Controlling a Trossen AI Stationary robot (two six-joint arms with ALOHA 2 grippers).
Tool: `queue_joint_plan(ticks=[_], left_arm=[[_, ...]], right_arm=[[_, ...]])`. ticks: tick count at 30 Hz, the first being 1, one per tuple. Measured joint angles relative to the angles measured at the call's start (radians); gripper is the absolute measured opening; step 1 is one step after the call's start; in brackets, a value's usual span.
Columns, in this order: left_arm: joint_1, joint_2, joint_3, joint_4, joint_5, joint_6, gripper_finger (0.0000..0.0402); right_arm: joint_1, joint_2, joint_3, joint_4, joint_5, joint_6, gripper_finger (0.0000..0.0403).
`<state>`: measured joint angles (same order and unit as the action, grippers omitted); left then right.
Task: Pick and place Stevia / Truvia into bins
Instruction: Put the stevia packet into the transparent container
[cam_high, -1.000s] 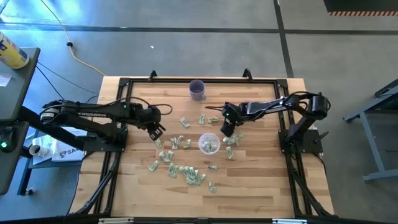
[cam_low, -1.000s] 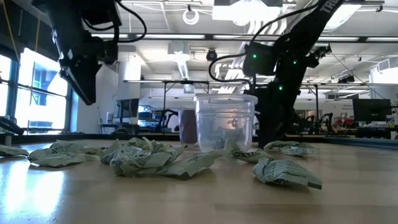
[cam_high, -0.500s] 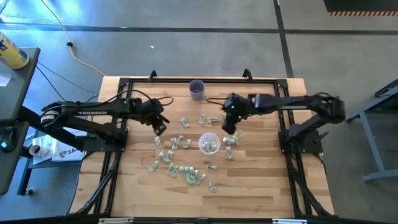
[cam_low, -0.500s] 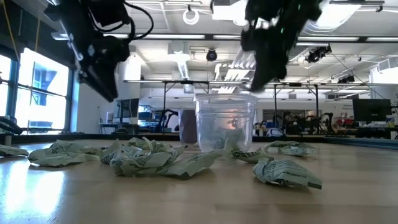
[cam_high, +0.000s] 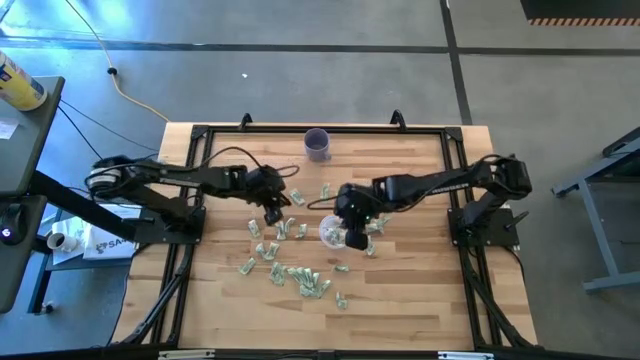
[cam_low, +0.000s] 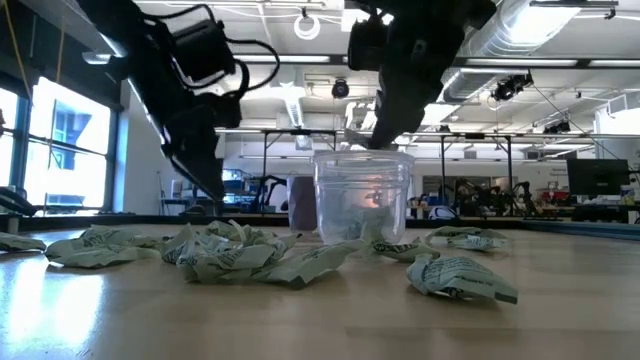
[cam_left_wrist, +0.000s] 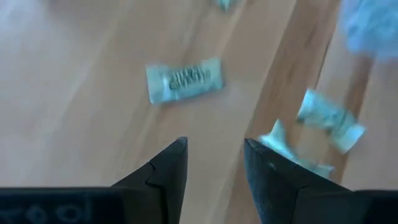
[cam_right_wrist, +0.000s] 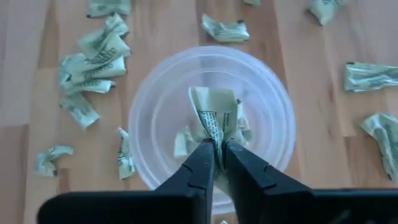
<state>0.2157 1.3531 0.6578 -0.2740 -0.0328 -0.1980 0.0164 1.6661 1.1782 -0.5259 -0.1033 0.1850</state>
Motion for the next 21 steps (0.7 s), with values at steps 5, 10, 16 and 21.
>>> queue_joint_plan(ticks=[5, 10, 16, 21], left_arm=[[0.000, 0.065, 0.053, 0.019, -0.039, 0.058, 0.0243], [0.000, 0.091, 0.099, 0.017, -0.079, 0.277, 0.0287], [0.015, 0.172, 0.099, 0.063, -0.075, 0.678, 0.0269], [0.072, 0.268, 0.115, 0.132, -0.041, 0.774, 0.0236]], right_arm=[[0.018, -0.019, -0.001, -0.001, 0.056, 0.085, 0.0120], [0.055, -0.079, -0.001, -0.062, 0.141, 0.094, 0.0229], [0.151, -0.215, 0.001, -0.245, 0.386, 0.078, 0.0289], [0.168, -0.238, 0.001, -0.361, 0.406, 0.247, 0.0293]])
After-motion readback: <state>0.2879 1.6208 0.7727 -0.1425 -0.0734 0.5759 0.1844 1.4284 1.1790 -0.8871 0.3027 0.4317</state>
